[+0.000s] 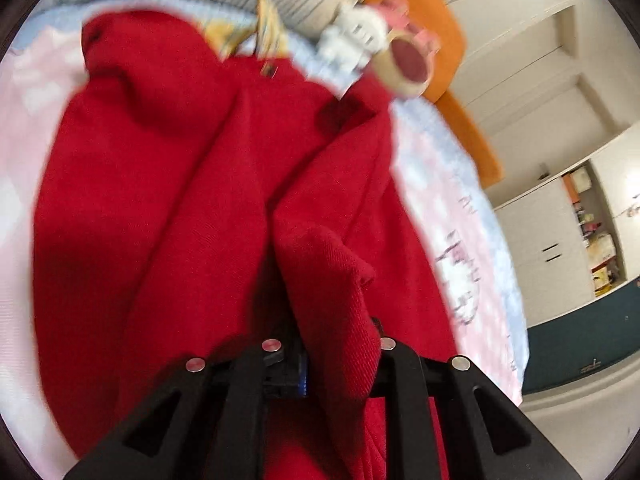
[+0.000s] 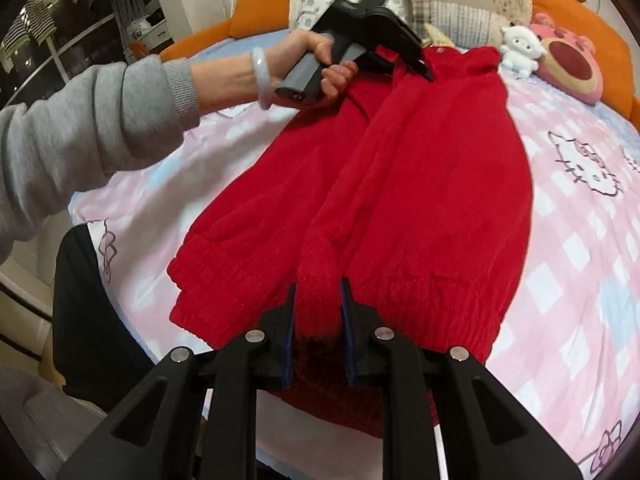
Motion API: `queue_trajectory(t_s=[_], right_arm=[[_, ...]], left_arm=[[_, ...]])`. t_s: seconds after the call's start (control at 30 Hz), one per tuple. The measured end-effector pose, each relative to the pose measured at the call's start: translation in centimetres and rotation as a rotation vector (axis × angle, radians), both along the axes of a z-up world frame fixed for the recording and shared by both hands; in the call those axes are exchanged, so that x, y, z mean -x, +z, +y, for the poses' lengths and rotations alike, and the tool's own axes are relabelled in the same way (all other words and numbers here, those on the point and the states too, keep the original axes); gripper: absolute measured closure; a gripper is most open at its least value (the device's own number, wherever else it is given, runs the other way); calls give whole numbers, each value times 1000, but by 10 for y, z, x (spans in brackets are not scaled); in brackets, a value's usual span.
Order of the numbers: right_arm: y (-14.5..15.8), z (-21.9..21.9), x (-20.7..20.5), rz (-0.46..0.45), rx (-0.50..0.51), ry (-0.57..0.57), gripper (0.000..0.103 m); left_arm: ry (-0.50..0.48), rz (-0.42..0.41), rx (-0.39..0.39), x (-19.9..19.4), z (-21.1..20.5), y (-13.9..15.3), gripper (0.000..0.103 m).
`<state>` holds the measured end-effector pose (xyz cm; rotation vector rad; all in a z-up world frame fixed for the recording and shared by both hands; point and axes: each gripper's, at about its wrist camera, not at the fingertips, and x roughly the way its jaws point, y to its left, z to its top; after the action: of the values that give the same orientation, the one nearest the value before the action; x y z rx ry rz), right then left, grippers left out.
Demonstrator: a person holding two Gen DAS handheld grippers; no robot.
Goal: Fold large clothes
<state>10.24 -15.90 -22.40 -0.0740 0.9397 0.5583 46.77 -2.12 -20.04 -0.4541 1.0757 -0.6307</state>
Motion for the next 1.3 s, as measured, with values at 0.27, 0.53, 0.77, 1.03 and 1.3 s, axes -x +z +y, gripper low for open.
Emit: queue_trajectory(t_s=[0.27, 0.53, 0.77, 1.03, 1.3], right_arm=[[-8, 10, 8, -11, 38, 18, 71], [40, -53, -6, 72, -292, 43, 38], [28, -82, -46, -38, -254, -210, 37], [-41, -43, -27, -60, -195, -220, 36], [-45, -50, -27, -74, -242, -179, 36]], left_arm=[[22, -15, -262, -9, 3, 4, 62], [156, -148, -170, 11, 48, 75, 25], [21, -235, -337, -19, -17, 100, 21], [-136, -193, -248, -95, -134, 73, 20], [41, -63, -449, -173, -159, 30, 25]])
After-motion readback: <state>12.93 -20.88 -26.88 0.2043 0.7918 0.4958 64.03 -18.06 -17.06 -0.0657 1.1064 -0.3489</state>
